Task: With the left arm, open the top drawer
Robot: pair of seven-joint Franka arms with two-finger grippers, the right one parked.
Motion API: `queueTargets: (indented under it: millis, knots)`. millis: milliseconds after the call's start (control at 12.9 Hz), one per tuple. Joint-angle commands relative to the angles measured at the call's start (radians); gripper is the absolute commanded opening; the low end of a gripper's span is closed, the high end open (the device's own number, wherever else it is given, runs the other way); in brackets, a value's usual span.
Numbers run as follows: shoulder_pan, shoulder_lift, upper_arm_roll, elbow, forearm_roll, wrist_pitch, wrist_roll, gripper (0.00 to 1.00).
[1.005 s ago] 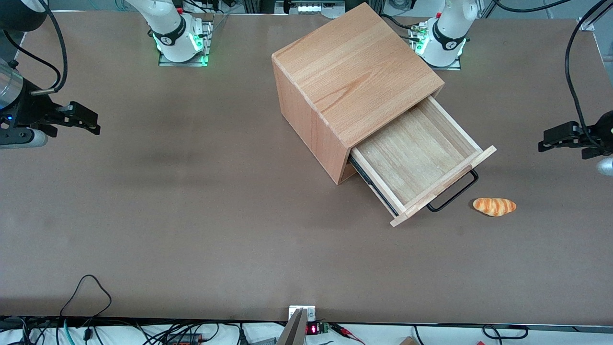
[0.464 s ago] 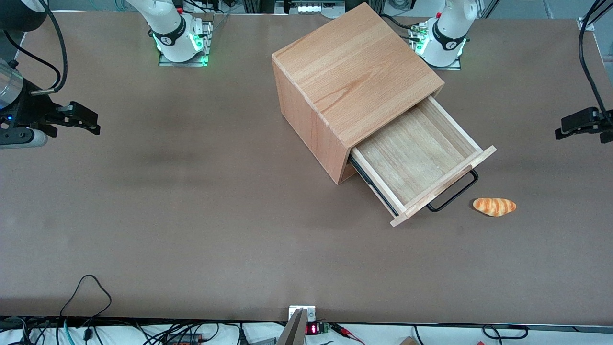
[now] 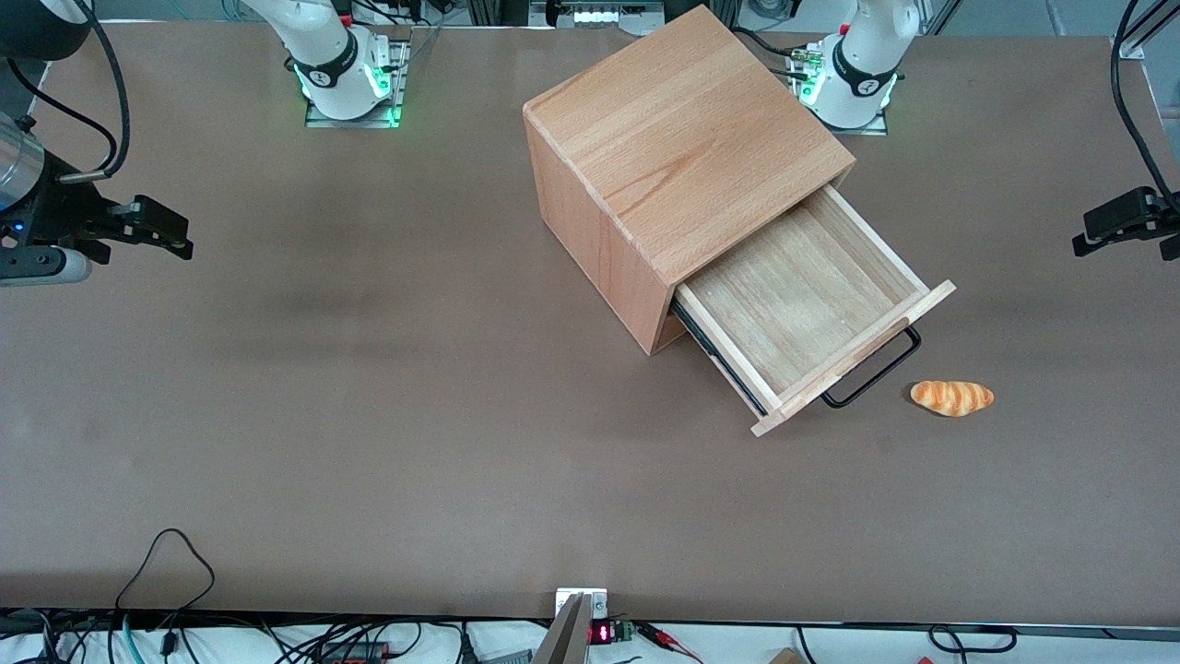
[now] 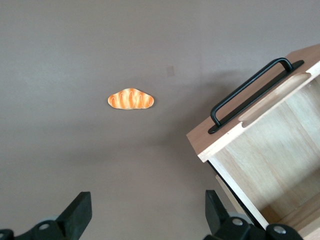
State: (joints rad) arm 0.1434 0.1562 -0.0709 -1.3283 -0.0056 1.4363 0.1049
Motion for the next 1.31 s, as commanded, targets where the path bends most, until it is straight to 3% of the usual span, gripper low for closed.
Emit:
queueTargets:
  millis: [0,541,773,1236]
  knots:
    - [-0.129,-0.061,0.126,-0.069,-0.013,0.027,-0.016,1.00]
    - [-0.154,-0.142,0.131,-0.155,-0.013,0.058,-0.014,1.00]
    - [-0.153,-0.234,0.131,-0.296,-0.014,0.137,-0.014,1.00]
    - [-0.142,-0.238,0.123,-0.298,-0.014,0.127,-0.019,1.00]
